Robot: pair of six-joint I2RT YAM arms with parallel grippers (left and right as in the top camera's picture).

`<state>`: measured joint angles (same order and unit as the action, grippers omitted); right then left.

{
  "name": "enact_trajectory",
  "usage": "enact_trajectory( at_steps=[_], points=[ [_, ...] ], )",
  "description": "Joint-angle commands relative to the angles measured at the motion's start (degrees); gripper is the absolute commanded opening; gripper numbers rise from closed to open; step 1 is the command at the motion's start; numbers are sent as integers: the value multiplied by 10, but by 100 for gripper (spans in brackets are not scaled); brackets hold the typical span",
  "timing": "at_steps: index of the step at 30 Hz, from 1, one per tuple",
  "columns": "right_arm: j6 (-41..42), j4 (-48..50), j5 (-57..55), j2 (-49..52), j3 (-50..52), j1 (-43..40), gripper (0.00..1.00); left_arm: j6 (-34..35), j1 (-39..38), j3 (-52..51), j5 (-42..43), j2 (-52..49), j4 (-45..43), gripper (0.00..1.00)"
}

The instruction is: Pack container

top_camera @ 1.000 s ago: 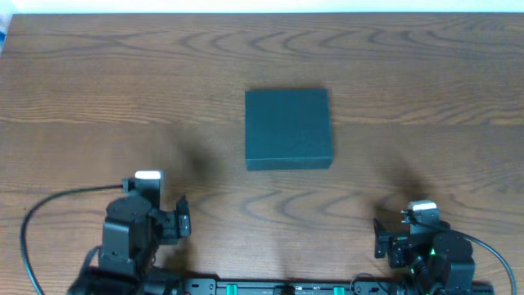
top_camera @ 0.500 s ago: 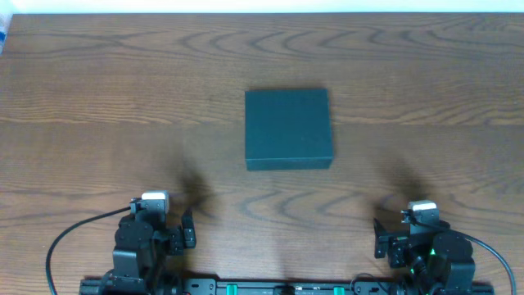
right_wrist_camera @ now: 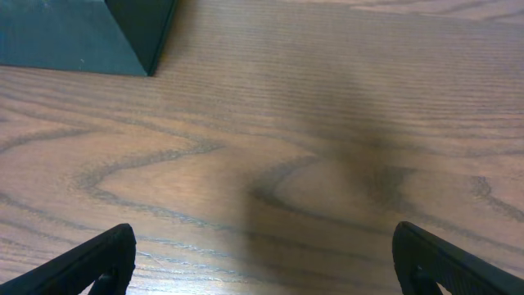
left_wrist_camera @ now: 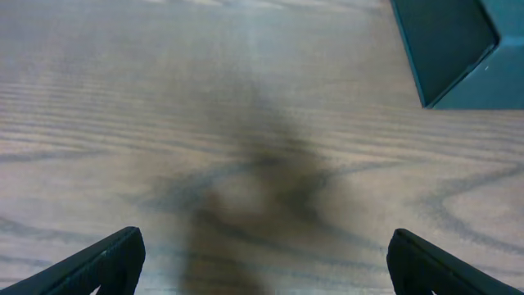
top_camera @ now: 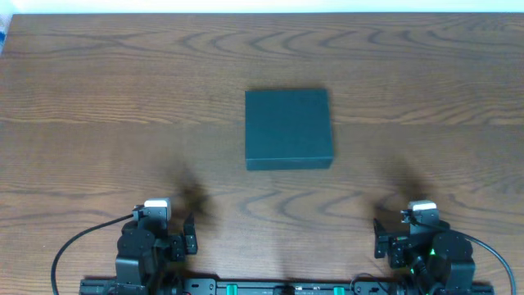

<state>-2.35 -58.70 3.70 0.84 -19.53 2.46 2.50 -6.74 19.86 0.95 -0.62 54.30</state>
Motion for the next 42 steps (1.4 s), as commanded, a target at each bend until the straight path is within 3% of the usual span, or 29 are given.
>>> enact_trajectory(
  at_steps=[1, 42],
  points=[
    [-7, -2, 4, -5, 4, -5, 99, -8, 4, -15, 0, 4, 13, 95],
    [-7, -2, 4, -5, 4, -5, 99, -8, 4, -33, 2, 4, 9, 95]
  ],
)
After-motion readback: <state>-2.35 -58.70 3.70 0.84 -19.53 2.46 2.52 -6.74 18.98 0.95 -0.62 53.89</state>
